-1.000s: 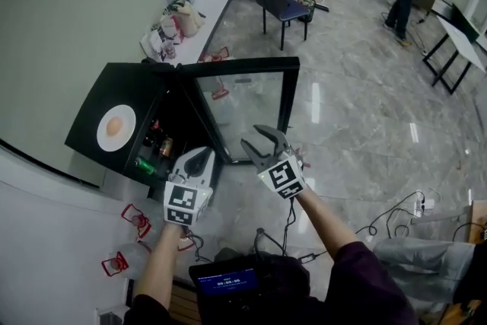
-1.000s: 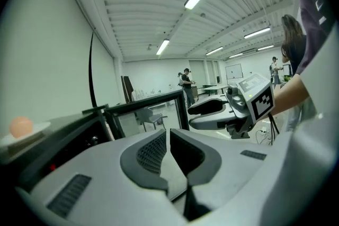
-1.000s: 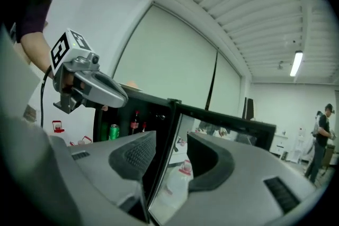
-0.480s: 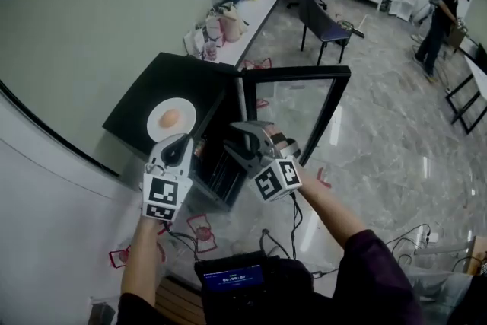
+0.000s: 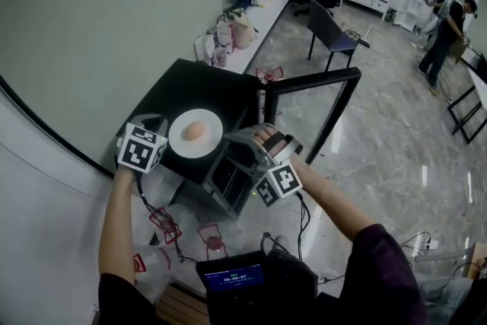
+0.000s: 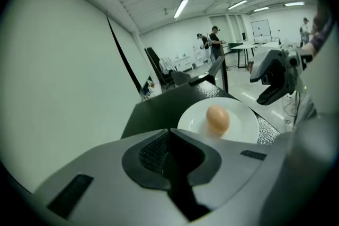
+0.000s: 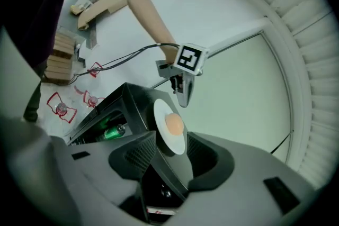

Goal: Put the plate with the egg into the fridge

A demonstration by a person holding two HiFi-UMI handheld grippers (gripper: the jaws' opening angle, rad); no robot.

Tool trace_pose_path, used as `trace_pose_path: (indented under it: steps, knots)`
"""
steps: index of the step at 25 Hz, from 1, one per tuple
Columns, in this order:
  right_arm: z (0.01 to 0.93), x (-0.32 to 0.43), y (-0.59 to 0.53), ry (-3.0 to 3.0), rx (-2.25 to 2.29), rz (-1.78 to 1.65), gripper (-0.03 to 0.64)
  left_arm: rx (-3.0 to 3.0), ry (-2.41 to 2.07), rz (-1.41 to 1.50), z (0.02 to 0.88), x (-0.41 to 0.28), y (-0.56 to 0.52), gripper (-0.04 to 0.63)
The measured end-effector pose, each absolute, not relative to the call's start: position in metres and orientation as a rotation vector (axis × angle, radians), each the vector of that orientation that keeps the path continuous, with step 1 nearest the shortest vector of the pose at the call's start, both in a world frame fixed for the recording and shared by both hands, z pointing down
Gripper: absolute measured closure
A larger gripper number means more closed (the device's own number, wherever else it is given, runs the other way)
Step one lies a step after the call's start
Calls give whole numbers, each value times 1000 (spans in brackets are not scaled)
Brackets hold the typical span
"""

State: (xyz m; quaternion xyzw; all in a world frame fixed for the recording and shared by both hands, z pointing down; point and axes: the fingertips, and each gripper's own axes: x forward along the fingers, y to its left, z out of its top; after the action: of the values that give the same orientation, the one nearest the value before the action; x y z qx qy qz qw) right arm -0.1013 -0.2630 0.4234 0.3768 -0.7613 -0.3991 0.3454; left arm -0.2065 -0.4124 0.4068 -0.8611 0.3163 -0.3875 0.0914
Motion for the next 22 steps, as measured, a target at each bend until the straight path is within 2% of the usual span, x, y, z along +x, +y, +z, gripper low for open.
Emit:
trace_pose_path:
  steps: [4,9,12,14,22]
  knots:
    - [428,-102,-268,-1928,910,-1123,426,-2656,812,-1432,425,-199,-423,584]
    - [436,-99,-272,-1898,824,-1178,426,-2752,632,-1590,443,-189,-416,583]
    - [439,-99,-275,-1892,787,-1191,425,-2811,541,-1638,443,-189,-410,581]
    - [440,-100,-276,-1885,769,-1204,425,-2856,507,-1647,442,-187,-407,557]
    - [439,-99,-276,-1849,746,-1252,425,-2918,400,-1675,448,-171,-388,557]
